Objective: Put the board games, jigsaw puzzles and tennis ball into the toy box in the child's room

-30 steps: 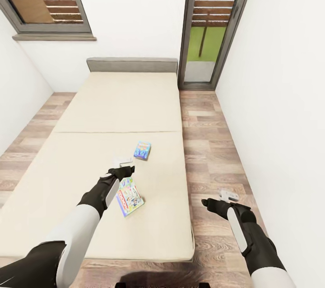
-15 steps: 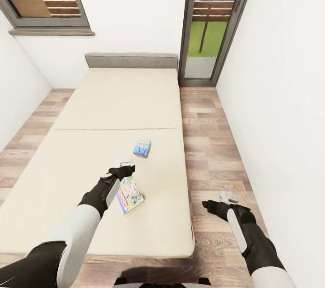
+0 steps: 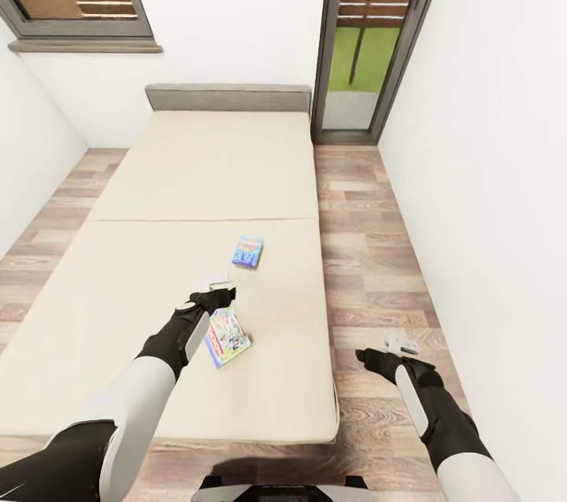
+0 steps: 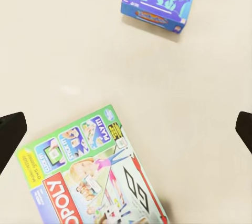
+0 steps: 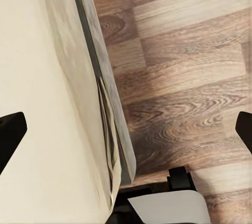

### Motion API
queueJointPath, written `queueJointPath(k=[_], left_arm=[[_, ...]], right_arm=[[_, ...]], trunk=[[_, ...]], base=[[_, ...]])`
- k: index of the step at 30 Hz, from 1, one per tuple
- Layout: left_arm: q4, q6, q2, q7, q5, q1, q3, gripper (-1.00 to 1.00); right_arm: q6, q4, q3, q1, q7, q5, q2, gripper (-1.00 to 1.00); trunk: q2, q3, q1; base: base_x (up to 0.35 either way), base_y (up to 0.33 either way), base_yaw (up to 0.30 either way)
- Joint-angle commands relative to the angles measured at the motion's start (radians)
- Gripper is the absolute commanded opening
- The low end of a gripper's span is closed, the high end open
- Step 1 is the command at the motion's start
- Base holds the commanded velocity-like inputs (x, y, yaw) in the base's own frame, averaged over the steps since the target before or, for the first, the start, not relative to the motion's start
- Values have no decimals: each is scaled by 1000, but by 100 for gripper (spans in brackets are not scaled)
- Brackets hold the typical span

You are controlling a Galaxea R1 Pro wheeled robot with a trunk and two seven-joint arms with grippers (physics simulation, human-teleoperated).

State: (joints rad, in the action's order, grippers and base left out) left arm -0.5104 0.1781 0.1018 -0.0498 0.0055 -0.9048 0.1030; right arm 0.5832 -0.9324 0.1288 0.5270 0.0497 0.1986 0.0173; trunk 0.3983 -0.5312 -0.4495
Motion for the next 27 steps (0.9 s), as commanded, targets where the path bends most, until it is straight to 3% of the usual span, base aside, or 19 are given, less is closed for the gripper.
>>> queueJointPath(k=[1, 16, 27], left_arm=[[-2, 6, 1, -1, 1, 0, 4, 100], [-32, 22, -1, -16, 2, -19, 10, 100], [-93, 177, -1, -83, 2, -122, 9, 100]], right_arm=[[1, 1, 2, 1, 6, 10, 1, 100], [-11, 10, 2, 5, 9, 10, 0, 100], [-11, 9, 2, 5, 9, 9, -1, 100]], trunk=[[2, -3, 0], [2, -28, 0], [2, -45, 0]], base=[[0, 0, 0], [0, 0, 0], [0, 0, 0]])
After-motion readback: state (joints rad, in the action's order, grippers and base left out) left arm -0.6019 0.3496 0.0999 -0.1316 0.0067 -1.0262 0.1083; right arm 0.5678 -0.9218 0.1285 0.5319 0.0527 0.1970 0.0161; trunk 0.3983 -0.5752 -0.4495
